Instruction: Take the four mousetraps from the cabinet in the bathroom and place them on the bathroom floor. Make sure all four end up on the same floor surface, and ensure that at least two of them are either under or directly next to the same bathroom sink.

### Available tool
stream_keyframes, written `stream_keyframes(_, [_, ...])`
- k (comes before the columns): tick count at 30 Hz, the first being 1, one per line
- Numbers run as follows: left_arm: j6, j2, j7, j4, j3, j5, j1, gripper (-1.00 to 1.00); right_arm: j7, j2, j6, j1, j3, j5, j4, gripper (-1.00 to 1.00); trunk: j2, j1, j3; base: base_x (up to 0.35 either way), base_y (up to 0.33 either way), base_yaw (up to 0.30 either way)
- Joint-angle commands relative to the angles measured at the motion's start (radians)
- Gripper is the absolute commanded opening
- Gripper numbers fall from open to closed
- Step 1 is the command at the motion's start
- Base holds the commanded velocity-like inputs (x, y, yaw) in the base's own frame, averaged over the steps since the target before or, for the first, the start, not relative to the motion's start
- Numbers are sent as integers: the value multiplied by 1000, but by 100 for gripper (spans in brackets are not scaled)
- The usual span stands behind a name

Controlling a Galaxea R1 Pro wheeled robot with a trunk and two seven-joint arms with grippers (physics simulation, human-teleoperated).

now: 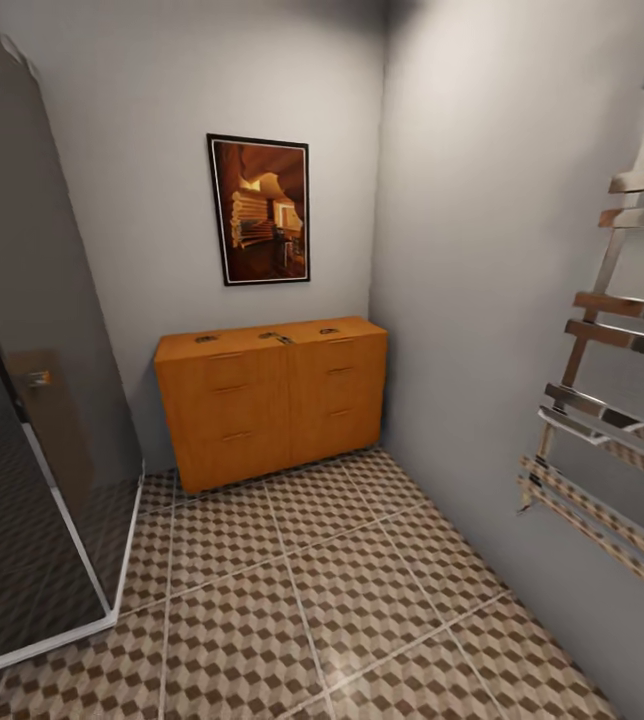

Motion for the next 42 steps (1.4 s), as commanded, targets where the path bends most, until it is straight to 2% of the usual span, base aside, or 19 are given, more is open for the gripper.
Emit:
stream_keyframes(1, [-2,0,0,0,1,2,0,100,0,0,-3,0,0,0,0,100,0,0,-1,0,0,296])
stream_keyframes(17, [-2,-1,0,0,1,2,0,100,0,0,-3,0,1,0,0,100,0,0,-1,0,0,270])
stream_keyframes(29, [-1,-1,-2,0,1,2,0,100,0,-1,-2,0,3,0,0,100,0,0,-1,32,0,36])
stream_keyframes(42, [3,-1,-3,0,-1,5,0,100,0,-1,-2,0,3,1,0,100,0,0,-1,294,0,1])
